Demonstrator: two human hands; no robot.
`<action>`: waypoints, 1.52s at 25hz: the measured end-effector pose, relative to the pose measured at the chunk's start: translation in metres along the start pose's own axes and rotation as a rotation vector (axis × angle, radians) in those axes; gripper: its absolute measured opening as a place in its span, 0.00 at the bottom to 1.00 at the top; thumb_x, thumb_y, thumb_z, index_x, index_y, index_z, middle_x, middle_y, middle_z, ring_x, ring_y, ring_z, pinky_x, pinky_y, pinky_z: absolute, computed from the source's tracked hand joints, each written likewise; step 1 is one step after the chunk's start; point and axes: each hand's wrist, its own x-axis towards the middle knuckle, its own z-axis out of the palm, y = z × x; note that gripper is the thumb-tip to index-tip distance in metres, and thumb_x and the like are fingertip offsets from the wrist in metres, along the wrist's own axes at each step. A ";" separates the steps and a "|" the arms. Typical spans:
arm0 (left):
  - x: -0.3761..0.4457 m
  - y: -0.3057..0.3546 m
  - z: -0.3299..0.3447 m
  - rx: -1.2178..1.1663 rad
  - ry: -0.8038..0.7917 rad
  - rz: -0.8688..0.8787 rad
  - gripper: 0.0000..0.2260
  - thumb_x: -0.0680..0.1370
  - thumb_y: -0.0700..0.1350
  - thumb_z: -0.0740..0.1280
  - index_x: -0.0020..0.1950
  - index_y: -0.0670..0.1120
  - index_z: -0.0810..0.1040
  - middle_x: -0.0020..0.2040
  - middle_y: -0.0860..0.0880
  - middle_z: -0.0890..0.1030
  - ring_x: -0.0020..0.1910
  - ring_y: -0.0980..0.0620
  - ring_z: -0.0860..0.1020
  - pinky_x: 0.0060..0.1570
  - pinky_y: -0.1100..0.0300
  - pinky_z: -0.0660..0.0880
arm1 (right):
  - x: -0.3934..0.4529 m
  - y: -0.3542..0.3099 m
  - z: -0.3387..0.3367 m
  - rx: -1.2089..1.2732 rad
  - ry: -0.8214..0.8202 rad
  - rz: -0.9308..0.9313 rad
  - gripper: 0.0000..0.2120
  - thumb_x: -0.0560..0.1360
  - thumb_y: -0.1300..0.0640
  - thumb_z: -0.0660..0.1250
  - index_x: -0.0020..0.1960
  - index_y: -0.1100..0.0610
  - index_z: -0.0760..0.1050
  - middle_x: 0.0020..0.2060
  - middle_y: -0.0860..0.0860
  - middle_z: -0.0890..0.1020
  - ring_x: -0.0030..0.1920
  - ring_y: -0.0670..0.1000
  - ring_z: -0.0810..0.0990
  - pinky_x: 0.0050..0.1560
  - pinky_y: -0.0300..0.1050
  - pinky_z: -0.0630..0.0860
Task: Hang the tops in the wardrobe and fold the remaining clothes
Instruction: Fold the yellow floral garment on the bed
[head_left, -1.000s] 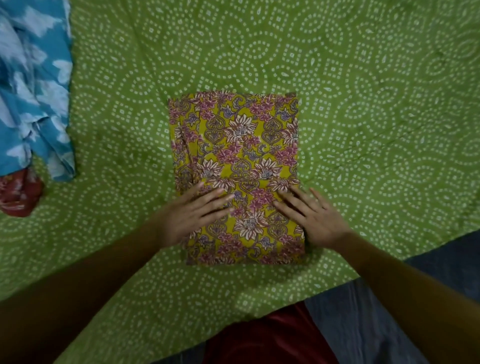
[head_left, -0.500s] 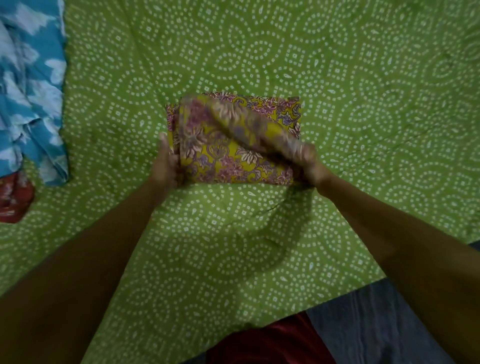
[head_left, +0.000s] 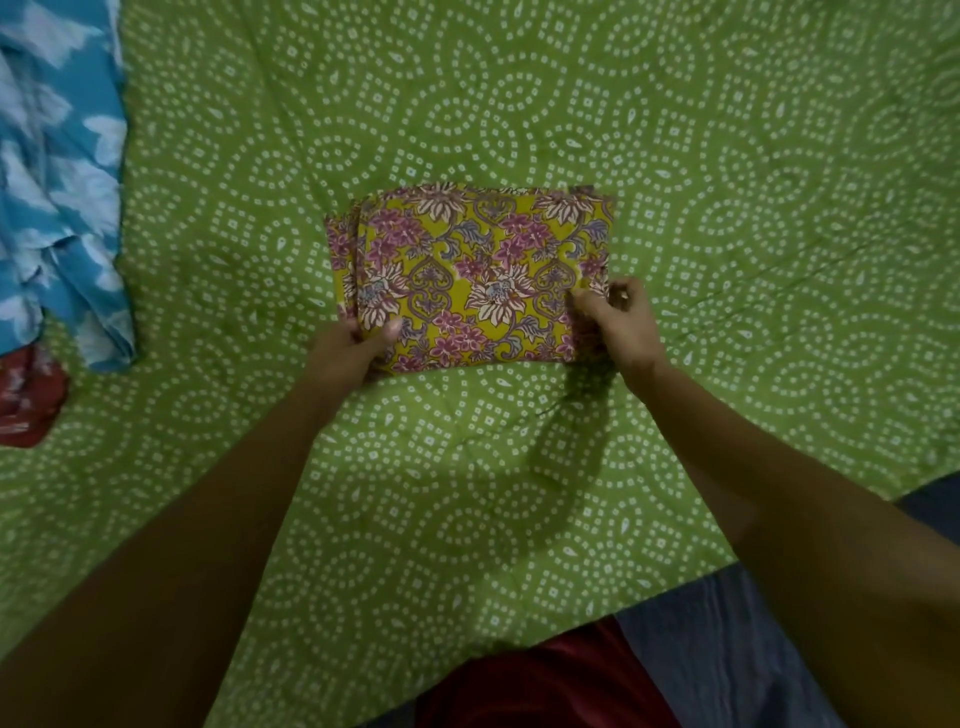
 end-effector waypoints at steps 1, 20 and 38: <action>0.005 0.007 0.000 -0.033 0.012 -0.050 0.15 0.76 0.59 0.66 0.36 0.50 0.73 0.29 0.56 0.76 0.28 0.60 0.74 0.30 0.68 0.70 | 0.006 -0.004 0.003 -0.028 0.028 0.003 0.23 0.73 0.50 0.72 0.61 0.57 0.66 0.51 0.50 0.78 0.47 0.48 0.80 0.46 0.40 0.78; 0.069 0.026 0.085 1.081 0.335 0.615 0.25 0.83 0.54 0.41 0.79 0.48 0.49 0.79 0.51 0.50 0.78 0.50 0.46 0.76 0.49 0.44 | 0.024 -0.002 0.114 -1.005 0.024 -0.697 0.25 0.83 0.53 0.46 0.78 0.59 0.49 0.78 0.53 0.50 0.77 0.50 0.46 0.76 0.51 0.43; -0.025 -0.042 -0.002 0.969 0.292 0.180 0.39 0.75 0.69 0.44 0.79 0.45 0.45 0.79 0.49 0.47 0.78 0.43 0.47 0.71 0.37 0.46 | -0.012 -0.047 0.027 0.023 0.030 0.310 0.14 0.72 0.62 0.72 0.55 0.65 0.75 0.41 0.55 0.83 0.35 0.50 0.82 0.36 0.43 0.80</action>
